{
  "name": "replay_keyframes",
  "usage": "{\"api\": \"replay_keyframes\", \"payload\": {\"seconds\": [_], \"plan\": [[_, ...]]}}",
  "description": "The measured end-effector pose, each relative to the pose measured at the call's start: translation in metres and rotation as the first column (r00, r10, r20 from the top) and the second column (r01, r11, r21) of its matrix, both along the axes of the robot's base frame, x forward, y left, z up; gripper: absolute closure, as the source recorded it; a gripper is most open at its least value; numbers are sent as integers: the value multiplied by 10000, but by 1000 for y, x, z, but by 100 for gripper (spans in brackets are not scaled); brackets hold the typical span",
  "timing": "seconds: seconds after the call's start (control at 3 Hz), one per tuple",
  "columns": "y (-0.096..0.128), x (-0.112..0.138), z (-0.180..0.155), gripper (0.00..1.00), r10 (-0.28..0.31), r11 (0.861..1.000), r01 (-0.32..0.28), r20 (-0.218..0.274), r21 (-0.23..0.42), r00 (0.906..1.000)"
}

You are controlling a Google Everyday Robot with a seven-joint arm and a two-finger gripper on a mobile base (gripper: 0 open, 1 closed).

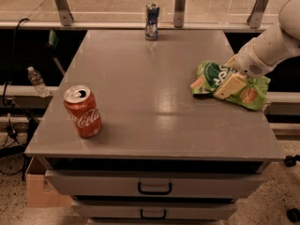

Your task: Move green rice chip bag near redbull can

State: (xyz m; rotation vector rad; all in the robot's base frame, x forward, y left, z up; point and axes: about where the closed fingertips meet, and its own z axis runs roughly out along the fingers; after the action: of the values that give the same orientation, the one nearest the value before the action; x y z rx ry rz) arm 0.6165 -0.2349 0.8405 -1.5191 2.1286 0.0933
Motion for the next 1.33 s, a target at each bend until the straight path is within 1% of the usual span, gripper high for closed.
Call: {"api": "replay_keyframes", "payload": {"seconds": [0.33, 0.67, 1.0, 1.33], "plan": [[0, 0, 0, 100, 0, 10000, 0, 0, 0, 10000], [-8, 9, 35, 100, -39, 9994, 20, 570, 334, 9984], [-38, 8, 91, 100, -193, 9912, 36, 1173, 1326, 9929], [-36, 13, 134, 100, -206, 9856, -123, 1923, 1685, 9811]]}}
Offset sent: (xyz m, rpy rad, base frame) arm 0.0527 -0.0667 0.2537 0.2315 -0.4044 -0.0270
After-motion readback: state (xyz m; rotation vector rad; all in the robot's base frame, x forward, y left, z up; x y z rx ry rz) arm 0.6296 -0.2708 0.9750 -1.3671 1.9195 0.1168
